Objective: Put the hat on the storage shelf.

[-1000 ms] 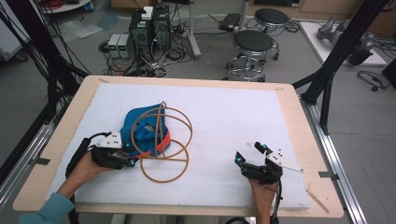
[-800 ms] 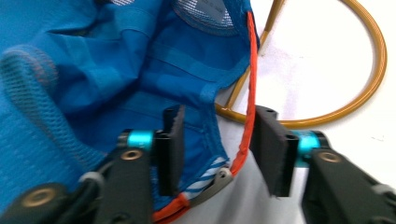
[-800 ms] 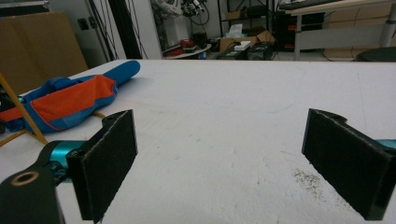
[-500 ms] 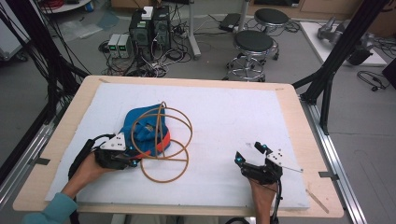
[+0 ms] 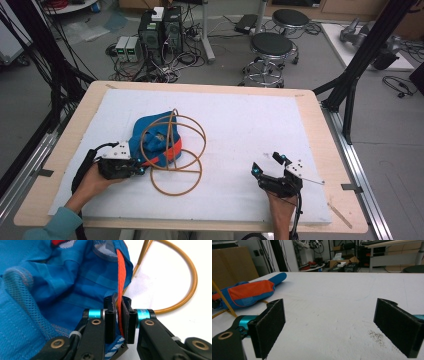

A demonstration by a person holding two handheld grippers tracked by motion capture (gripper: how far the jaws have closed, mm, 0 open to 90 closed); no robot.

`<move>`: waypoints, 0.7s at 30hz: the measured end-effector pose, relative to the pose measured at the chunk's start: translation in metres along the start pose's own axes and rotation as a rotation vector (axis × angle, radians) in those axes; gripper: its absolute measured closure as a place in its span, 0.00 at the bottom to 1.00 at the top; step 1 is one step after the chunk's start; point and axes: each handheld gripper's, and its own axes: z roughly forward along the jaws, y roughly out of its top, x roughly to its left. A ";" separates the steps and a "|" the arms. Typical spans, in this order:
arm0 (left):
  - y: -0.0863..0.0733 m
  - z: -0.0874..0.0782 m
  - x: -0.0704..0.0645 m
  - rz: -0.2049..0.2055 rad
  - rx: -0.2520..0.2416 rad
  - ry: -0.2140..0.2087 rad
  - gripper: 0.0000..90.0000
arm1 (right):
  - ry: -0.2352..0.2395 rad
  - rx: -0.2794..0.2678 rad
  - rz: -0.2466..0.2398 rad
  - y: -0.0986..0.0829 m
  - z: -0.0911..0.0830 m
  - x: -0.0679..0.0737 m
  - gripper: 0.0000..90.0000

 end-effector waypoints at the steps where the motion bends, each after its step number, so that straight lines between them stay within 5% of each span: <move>1: 0.000 -0.002 0.000 0.000 -0.014 0.003 0.92 | 0.000 0.000 0.001 0.000 0.000 0.000 0.10; 9: -0.002 -0.014 0.005 -0.055 -0.119 0.011 0.93 | -0.001 0.000 0.003 0.000 0.000 0.000 0.10; 15: -0.002 -0.018 0.002 -0.021 -0.110 0.007 0.93 | -0.001 0.000 0.003 0.000 0.000 0.000 0.10; 21: -0.001 -0.043 -0.002 0.021 -0.142 0.022 0.93 | -0.001 -0.004 0.003 0.000 0.000 0.000 0.10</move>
